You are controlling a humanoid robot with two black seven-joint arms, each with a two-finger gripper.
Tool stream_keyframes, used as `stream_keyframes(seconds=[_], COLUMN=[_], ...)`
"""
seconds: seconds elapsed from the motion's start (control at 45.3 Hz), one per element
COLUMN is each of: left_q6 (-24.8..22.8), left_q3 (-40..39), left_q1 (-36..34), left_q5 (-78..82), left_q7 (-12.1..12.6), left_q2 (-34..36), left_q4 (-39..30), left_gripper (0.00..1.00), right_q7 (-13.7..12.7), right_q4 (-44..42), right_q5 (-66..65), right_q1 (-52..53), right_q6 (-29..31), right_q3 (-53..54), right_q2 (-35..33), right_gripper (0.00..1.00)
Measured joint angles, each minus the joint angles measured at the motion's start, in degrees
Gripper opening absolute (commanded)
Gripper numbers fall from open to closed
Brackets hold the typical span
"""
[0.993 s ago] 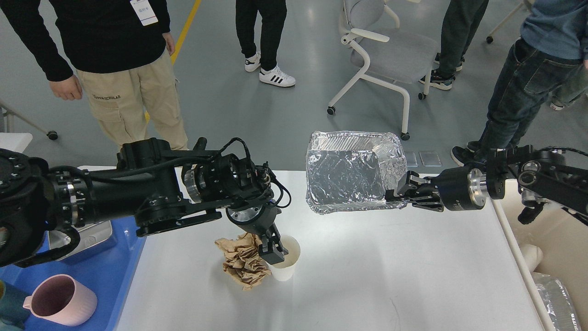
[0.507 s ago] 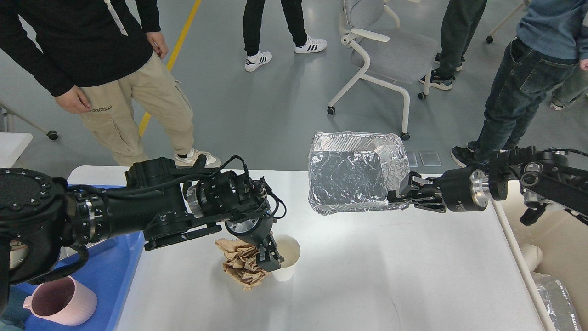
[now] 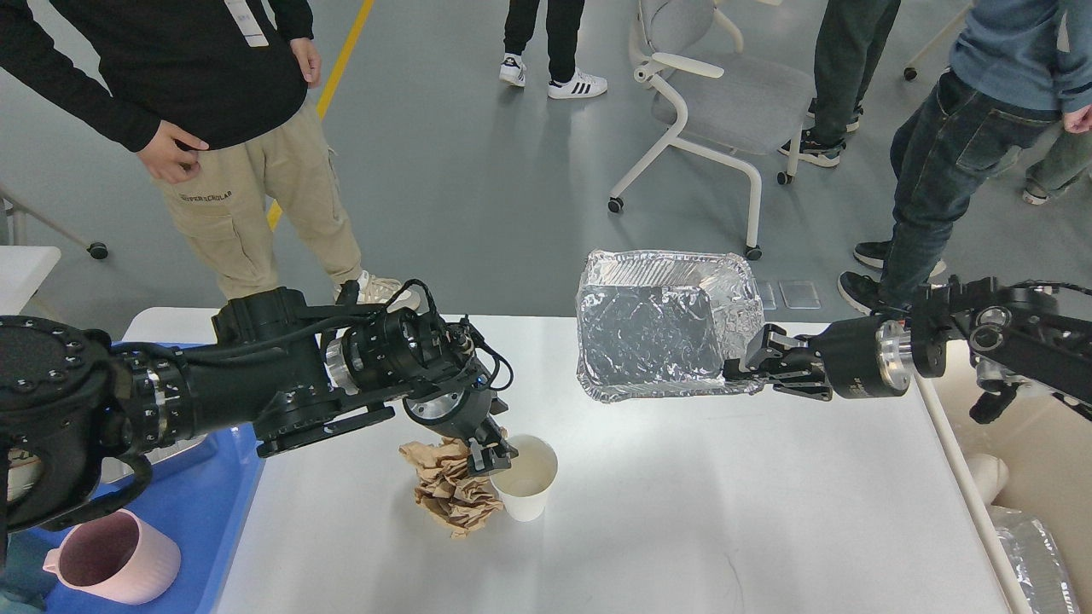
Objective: Tidy desktop
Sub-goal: 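Grasp the white paper cup with the left gripper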
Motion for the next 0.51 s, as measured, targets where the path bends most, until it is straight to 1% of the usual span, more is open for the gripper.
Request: stream_keyframes(seconds=[0.154,0.507], left_q6=[-0.03,-0.02], left_q3=[0.00,0.08], left_q1=[0.32,0.54], left_q5=[0.11,0.43], left_q7=[-0.66,-2.11], left_q2=[-0.10,-0.03], left_q4=[0.01,0.23], left_gripper=[0.00,0.00], right_q7=[0.00,0.00], right_q4=[0.09,0.00], right_q5=[0.00,0.00], right_q1=[0.00,0.00], right_q6=[0.00,-0.03], right_q3=[0.05,0.11], right_q2=[0.00,-0.24], right_gripper=[0.00,0.00])
